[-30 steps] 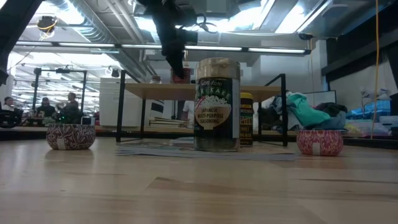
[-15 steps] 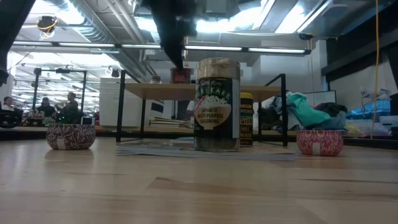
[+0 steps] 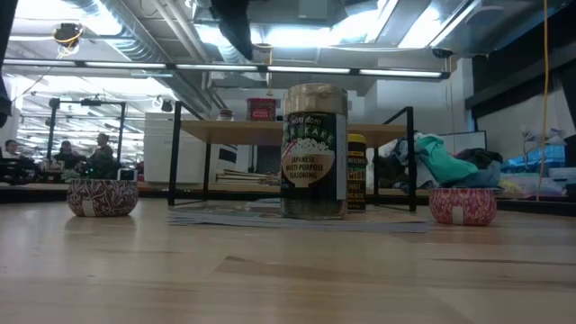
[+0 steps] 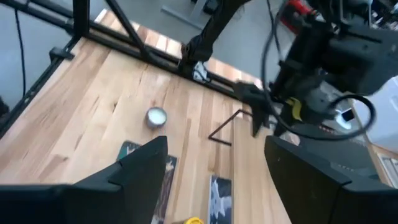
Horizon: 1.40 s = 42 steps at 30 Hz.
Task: Shelf spices
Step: Put the yellow black seasoning bottle on the shelf
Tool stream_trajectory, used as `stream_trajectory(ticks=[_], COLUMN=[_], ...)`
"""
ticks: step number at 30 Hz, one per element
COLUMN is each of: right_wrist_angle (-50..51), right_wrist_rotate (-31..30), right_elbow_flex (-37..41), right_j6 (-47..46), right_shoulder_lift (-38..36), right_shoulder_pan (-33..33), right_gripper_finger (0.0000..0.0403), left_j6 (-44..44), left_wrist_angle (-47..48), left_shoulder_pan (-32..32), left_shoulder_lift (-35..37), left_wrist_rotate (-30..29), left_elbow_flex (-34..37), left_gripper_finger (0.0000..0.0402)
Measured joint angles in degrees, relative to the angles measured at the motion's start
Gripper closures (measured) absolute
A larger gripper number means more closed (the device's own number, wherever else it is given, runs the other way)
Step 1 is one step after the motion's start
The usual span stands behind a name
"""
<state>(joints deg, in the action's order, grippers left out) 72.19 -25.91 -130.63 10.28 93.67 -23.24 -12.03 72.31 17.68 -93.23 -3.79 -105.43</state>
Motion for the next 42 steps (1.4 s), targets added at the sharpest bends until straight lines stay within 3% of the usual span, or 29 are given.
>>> stream_trajectory(ticks=[4,9,14,21,27,31,42], right_wrist_angle=[2.26,5.10,9.52,11.60,10.94,7.71,0.81], right_wrist_rotate=[1.02,6.70,14.28,18.20,20.43,24.65,27.61], right_elbow_flex=[0.00,-0.01,0.37,0.35,4.22,9.59,21.58], right_j6=[-0.04,-1.60,-5.34,-6.26,-7.26,-7.27,-6.97], right_shoulder_lift=[0.74,2.26,4.84,7.55,8.50,8.50,8.50], right_shoulder_pan=[0.00,1.90,6.21,11.29,16.75,19.99,24.63], right_gripper_finger=[0.0127,0.0127,0.0127,0.0127,0.0127,0.0127,0.0127], left_j6=[3.79,11.42,20.36,27.99,33.68,34.79,26.87], left_wrist_angle=[0.28,-3.90,-19.13,-42.75,-56.37,-62.27,-83.52], left_shoulder_pan=[-6.18,-13.00,-18.09,-24.42,-28.86,-31.76,-35.02], left_shoulder_lift=[0.27,1.56,6.18,16.19,22.47,25.57,35.49], left_wrist_rotate=[-1.61,-10.14,-16.09,-16.93,-24.86,-29.27,-29.78], left_elbow_flex=[2.69,12.00,24.68,39.90,51.20,59.00,76.07], left_gripper_finger=[0.0137,0.0126,0.0125,0.0125,0.0125,0.0125,0.0125])
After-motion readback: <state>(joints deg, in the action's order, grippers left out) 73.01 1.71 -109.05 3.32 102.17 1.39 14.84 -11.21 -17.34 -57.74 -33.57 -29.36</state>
